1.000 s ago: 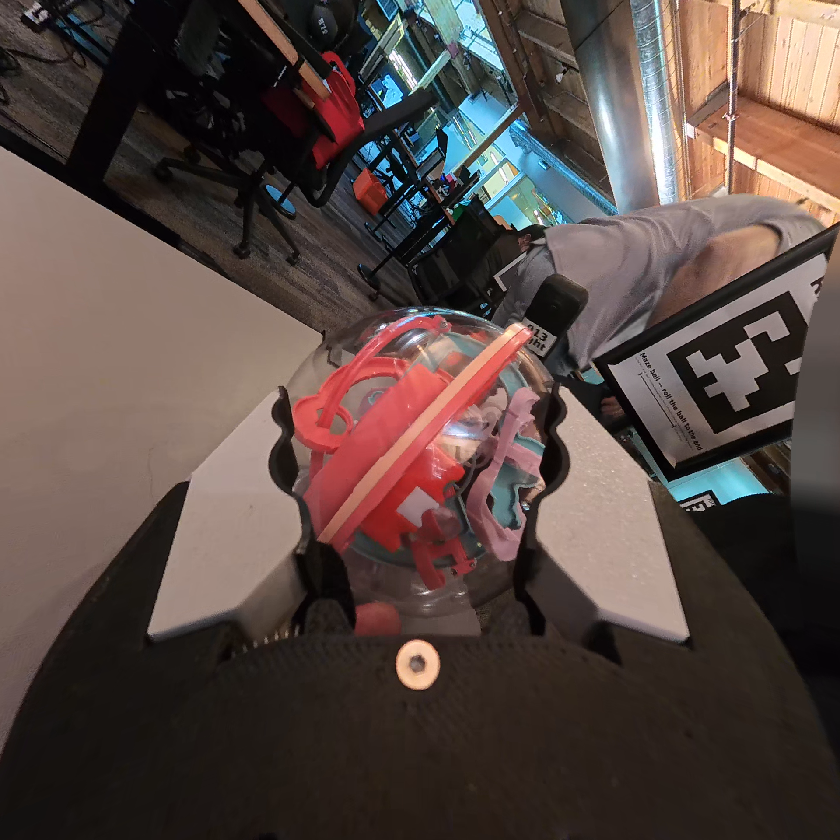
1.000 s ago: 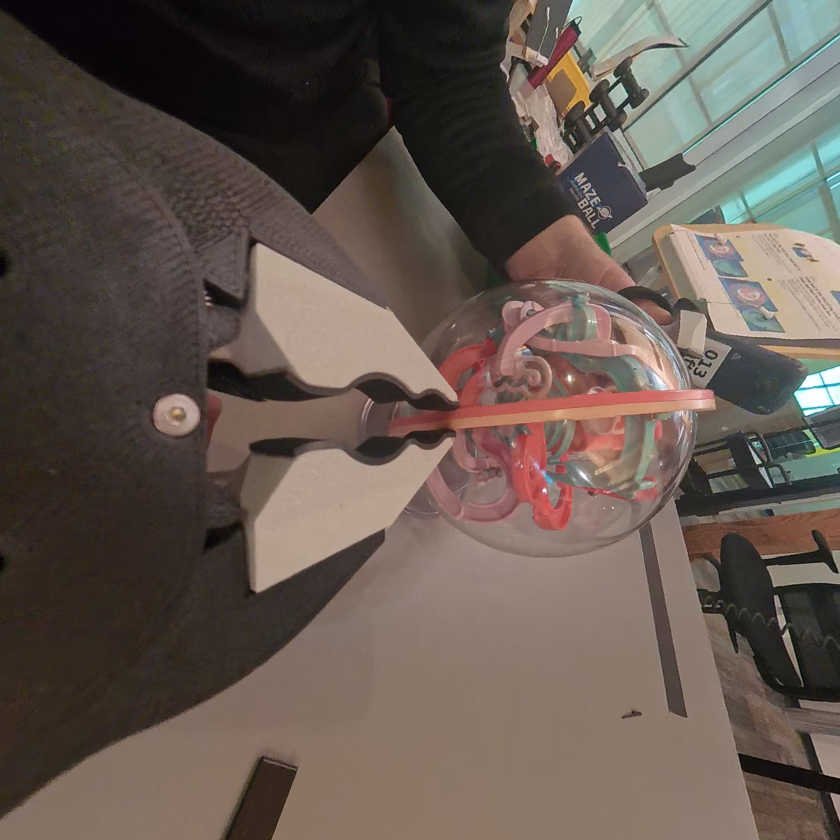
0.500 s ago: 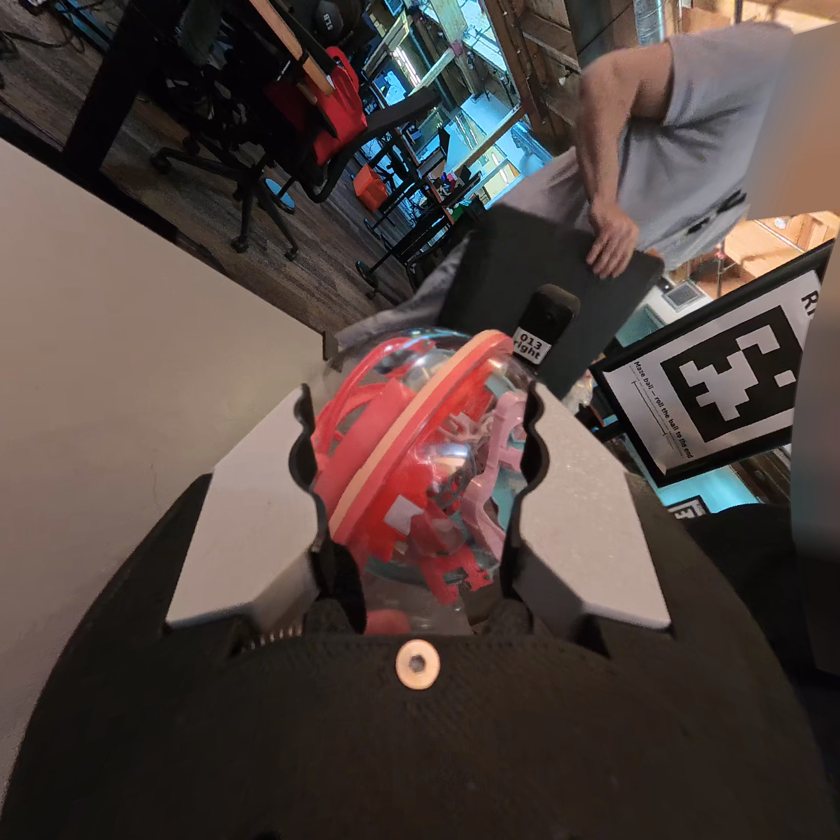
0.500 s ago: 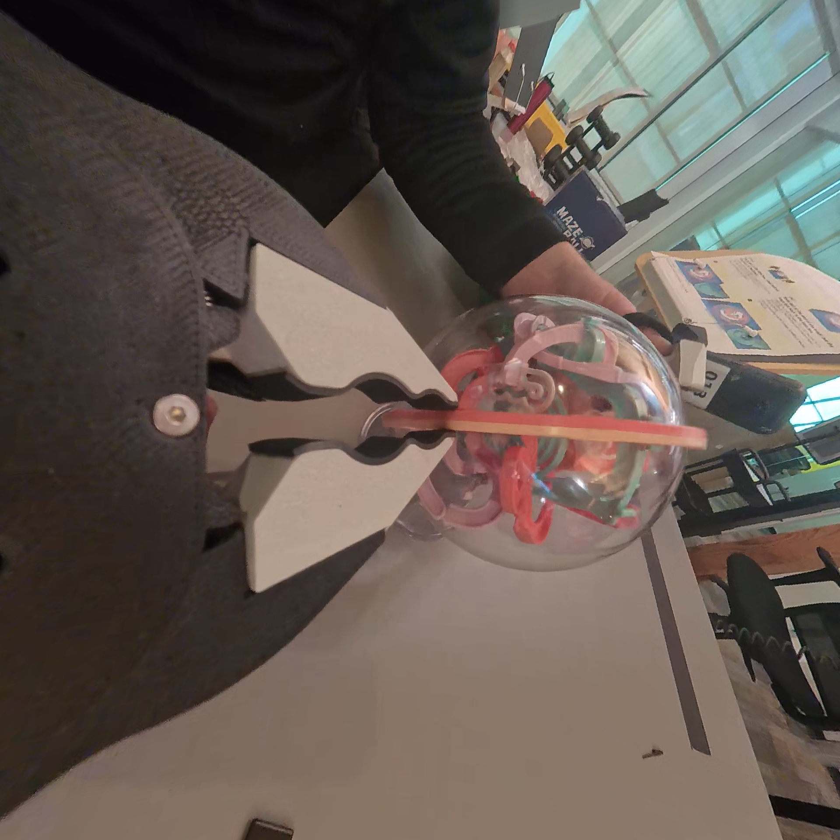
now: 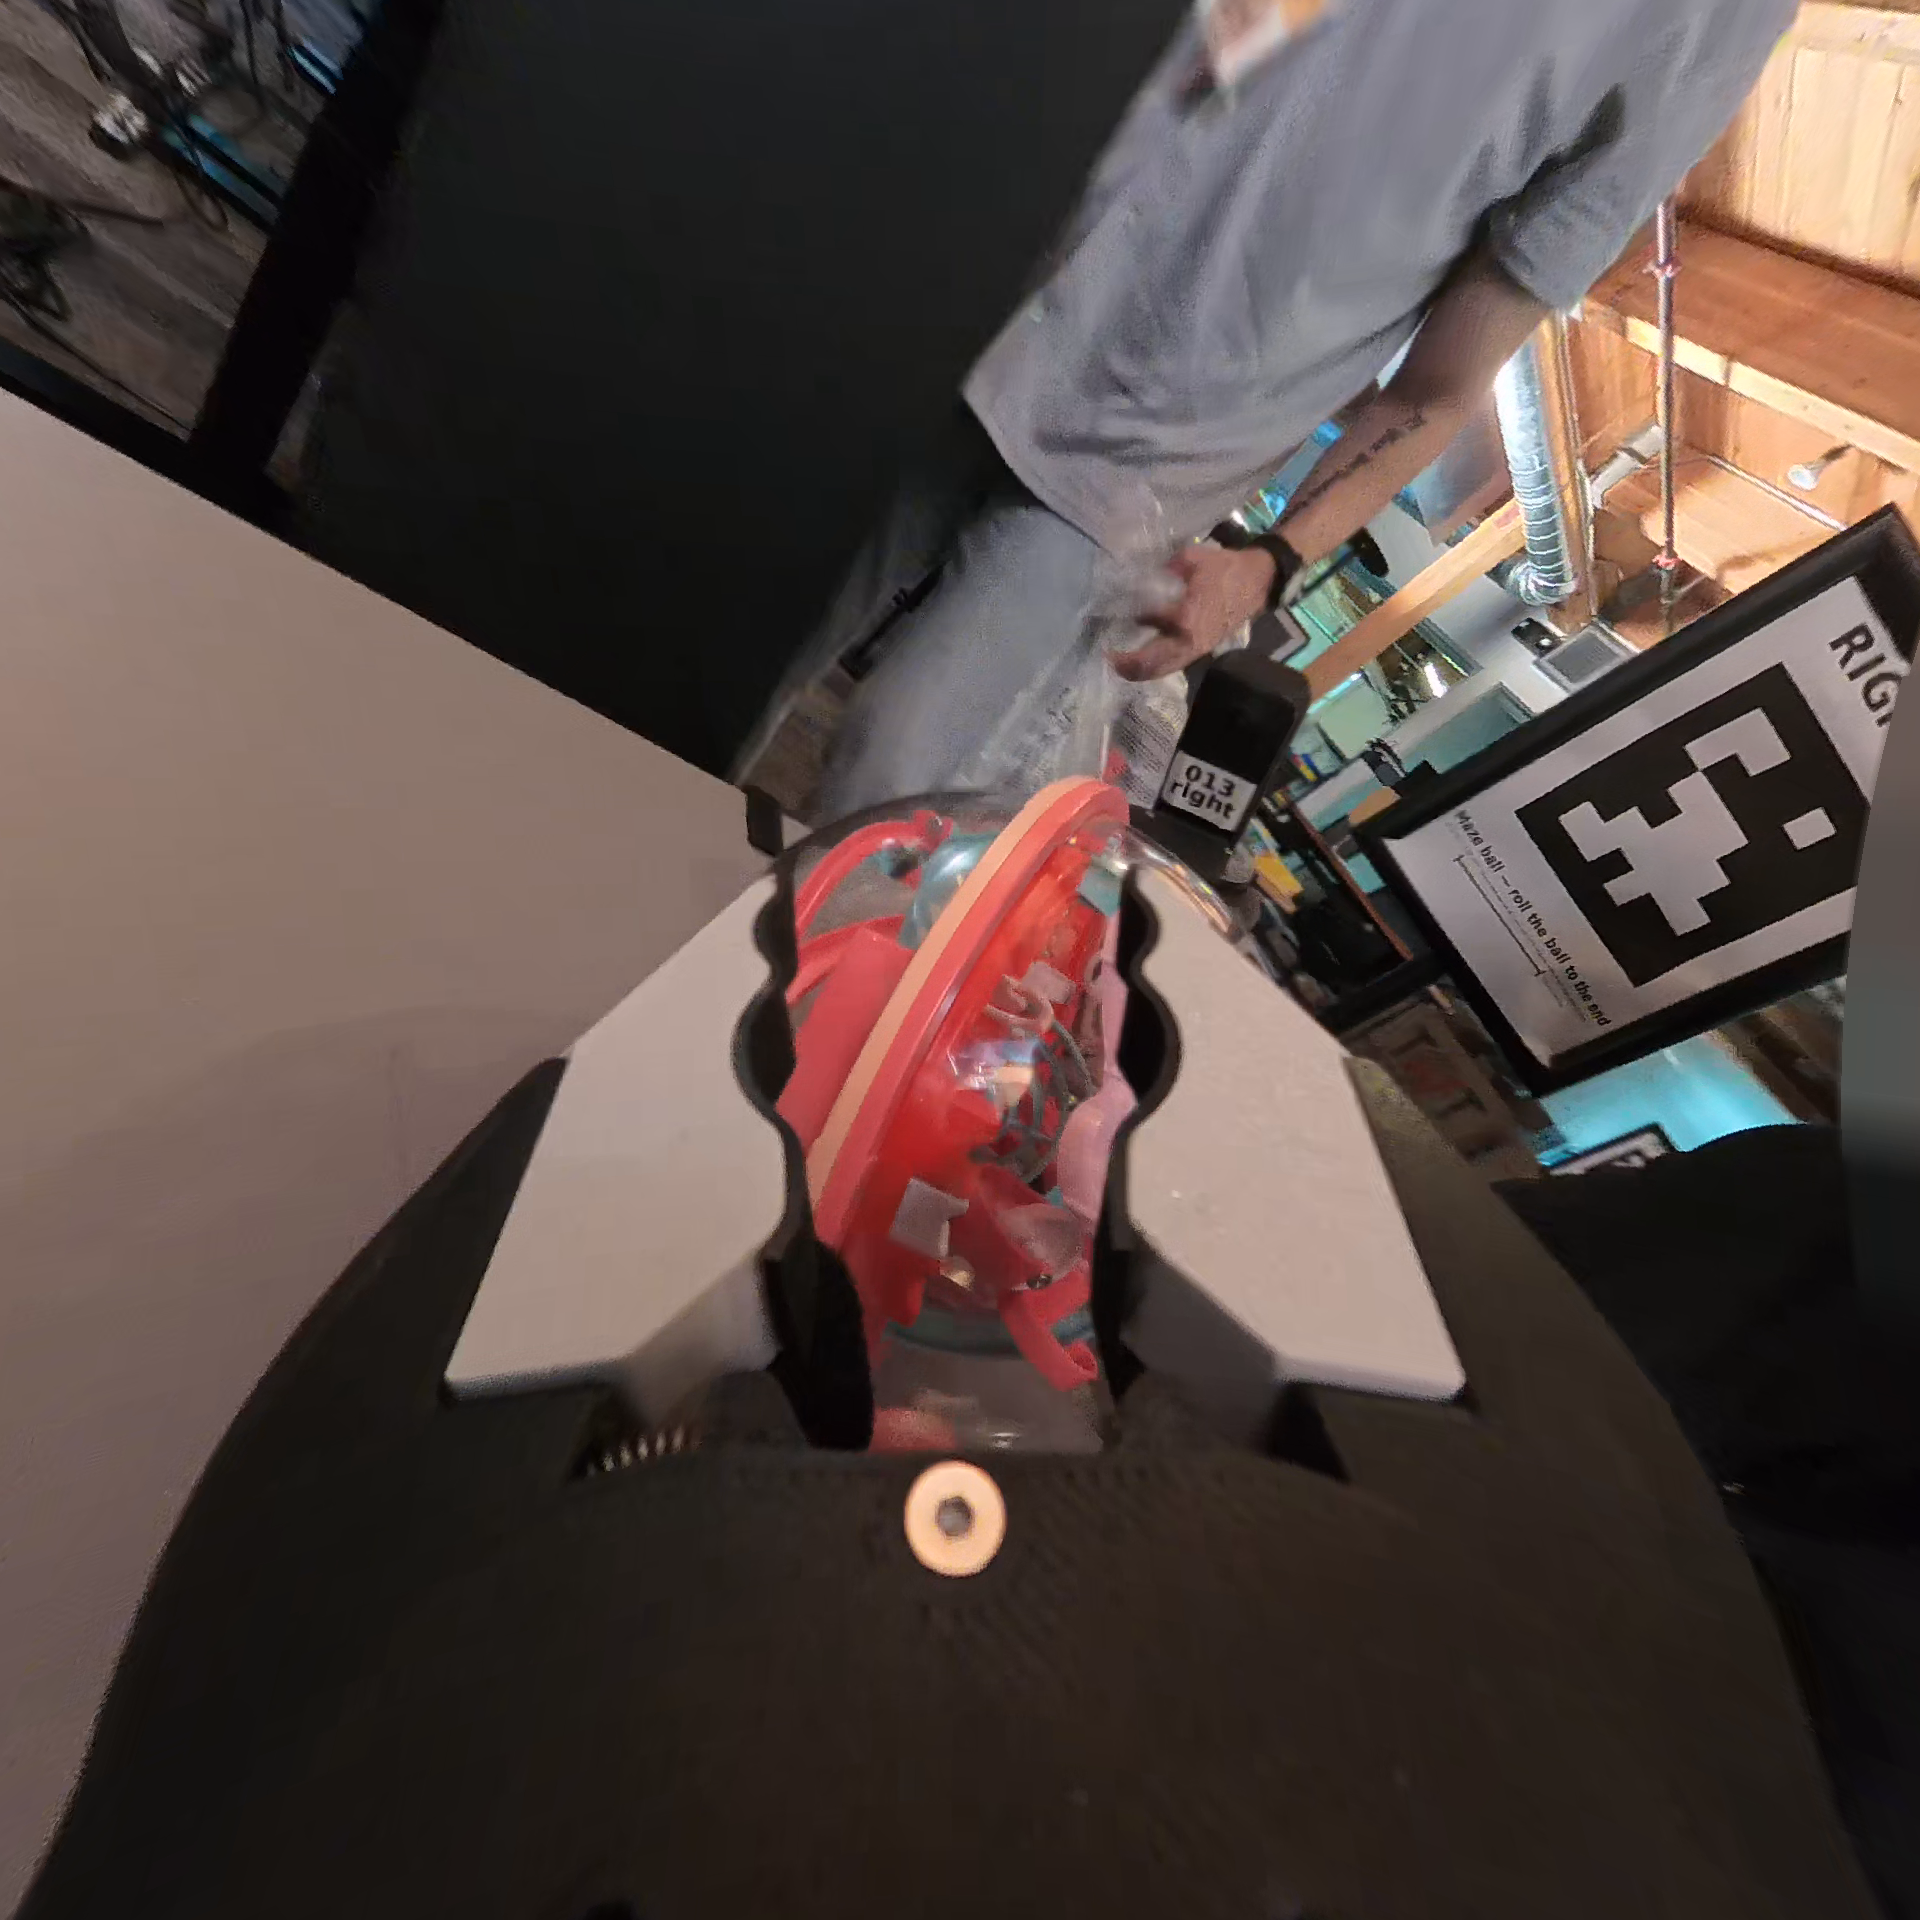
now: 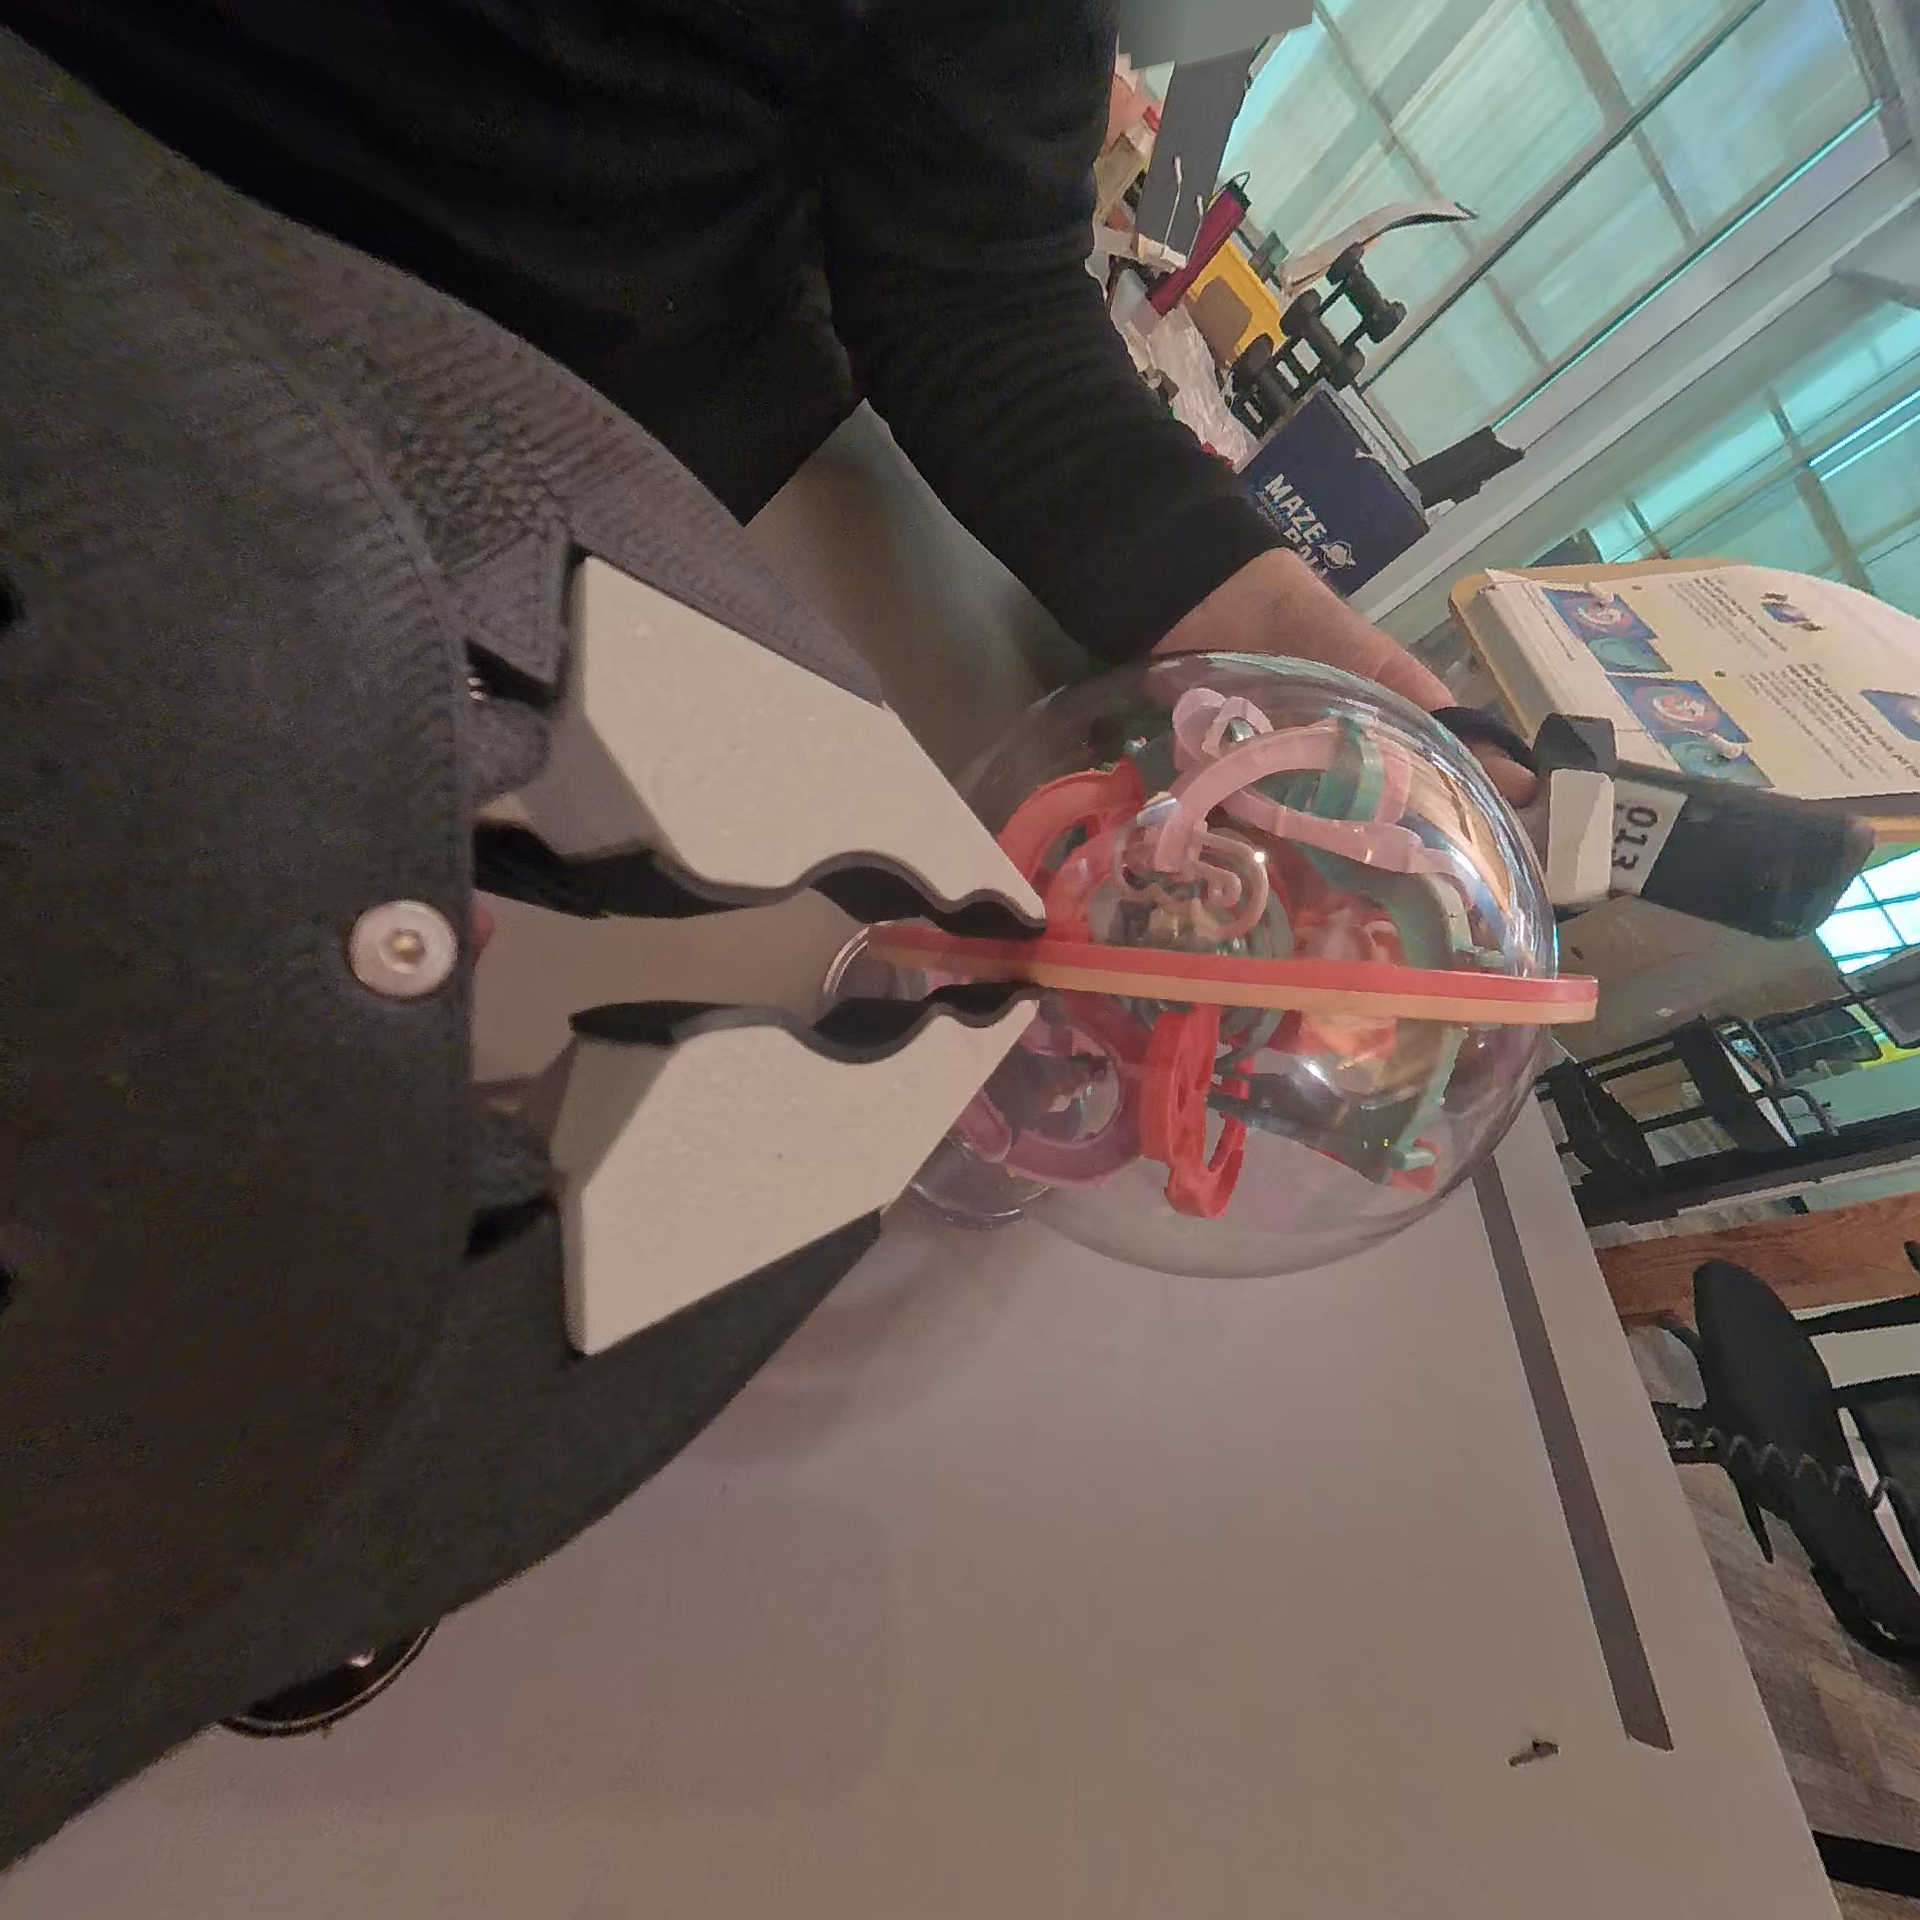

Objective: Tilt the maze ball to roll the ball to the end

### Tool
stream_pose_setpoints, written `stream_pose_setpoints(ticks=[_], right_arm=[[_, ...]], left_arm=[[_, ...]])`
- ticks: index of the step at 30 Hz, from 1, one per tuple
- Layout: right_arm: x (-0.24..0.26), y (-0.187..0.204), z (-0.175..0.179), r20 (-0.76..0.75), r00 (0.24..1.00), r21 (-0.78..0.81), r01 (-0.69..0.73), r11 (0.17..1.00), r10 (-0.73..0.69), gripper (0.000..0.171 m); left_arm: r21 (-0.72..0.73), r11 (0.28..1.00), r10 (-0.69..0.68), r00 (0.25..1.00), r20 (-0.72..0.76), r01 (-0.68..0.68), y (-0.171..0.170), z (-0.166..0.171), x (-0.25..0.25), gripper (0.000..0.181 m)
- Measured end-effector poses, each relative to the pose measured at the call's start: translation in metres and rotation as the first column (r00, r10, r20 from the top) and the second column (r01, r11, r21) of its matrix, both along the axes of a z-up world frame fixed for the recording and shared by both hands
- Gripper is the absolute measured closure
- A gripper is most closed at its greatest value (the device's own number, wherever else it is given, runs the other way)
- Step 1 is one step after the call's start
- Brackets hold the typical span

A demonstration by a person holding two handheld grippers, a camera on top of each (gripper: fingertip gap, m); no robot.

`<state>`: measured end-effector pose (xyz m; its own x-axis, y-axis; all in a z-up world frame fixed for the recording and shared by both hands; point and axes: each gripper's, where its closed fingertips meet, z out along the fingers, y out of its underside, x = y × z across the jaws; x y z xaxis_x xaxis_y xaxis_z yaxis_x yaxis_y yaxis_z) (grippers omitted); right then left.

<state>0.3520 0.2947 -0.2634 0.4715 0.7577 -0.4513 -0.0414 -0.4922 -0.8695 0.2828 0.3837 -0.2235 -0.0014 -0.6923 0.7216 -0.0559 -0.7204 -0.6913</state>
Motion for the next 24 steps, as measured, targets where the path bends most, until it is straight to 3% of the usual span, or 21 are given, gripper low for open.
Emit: stream_pose_setpoints(ticks=[4,9,15,22,24], right_arm=[[-0.002,-0.001,0.0,0.002,1.0,-0.004,0.002,1.0,-0.002,0.165],[-0.003,0.0,0.001,0.012,1.0,-0.009,0.008,1.0,-0.008,0.165],[-0.008,-0.001,0.0,-0.002,1.0,-0.018,0.003,1.0,-0.003,0.165],[-0.011,-0.003,-0.001,0.006,1.0,-0.002,0.003,1.0,-0.003,0.164],[-0.01,0.0,0.0,0.026,1.0,0.009,0.006,1.0,-0.006,0.147]], left_arm=[[0.093,0.995,0.041,0.998,0.052,-0.046,-0.003,0.015,-0.011,0.139],[0.185,0.974,0.129,0.992,0.002,-0.127,-0.019,0.014,-0.024,0.089],[0.267,0.961,0.127,0.976,-0.175,-0.077,-0.05,-0.024,-0.018,0.044],[0.264,0.963,0.104,0.973,-0.207,-0.047,-0.051,-0.033,-0.014,0.043],[0.25,0.968,0.08,0.975,-0.207,-0.027,-0.051,-0.033,-0.014,0.044]])
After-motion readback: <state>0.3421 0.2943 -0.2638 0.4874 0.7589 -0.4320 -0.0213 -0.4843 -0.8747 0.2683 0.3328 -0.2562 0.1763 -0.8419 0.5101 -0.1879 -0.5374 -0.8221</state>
